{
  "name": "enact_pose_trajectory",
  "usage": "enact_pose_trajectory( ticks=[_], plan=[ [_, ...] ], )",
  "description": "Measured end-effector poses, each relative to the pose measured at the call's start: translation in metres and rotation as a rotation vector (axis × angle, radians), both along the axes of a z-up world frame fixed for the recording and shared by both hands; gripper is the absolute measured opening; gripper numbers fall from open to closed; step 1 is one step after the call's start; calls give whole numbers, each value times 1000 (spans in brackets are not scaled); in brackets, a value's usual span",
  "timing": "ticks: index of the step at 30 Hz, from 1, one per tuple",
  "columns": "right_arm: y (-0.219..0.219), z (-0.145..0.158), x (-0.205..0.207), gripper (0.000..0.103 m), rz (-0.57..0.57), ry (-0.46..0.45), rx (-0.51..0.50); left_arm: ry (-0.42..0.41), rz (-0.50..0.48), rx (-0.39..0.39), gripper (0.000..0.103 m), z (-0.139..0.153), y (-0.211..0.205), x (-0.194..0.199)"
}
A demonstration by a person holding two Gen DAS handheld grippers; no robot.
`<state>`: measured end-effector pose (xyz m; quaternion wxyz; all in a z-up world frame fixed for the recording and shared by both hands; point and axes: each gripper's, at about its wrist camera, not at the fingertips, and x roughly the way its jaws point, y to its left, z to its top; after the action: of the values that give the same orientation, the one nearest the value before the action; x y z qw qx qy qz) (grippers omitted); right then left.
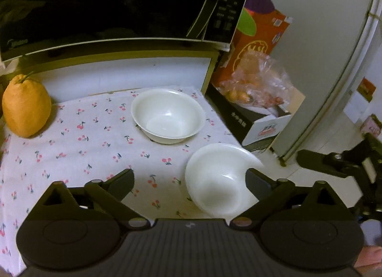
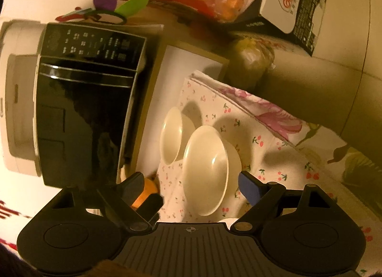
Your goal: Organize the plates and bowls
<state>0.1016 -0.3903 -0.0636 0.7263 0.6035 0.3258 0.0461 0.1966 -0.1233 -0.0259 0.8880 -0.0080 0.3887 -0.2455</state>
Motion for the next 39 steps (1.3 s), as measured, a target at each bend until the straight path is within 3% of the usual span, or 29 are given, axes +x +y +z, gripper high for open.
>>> enact_pose_trajectory(
  ticks=[4,11,13,20,25,32,39],
  plan=[
    [2,-7,5,88,-16,8,38,35,-21,-2,83,-7,-4,14],
    [4,-11,8,87,-55,24,20,122,-29,-45,57,-15,-8,30],
    [4,-12,7,82,-67,32,15,144,-27,-53,46,-17,-8,33],
    [3,-17,5,41,-97,61,0,172,-4,-64,28,-23,-10,34],
    [3,-20,4,26,-110,79,2,169,-5,-58,15,-24,-12,33],
    [2,-18,3,12,-115,74,-19,136,2,-50,11,-21,-12,30],
    [4,-8,5,11,-90,56,-20,111,23,-57,10,-10,-8,26]
  ],
)
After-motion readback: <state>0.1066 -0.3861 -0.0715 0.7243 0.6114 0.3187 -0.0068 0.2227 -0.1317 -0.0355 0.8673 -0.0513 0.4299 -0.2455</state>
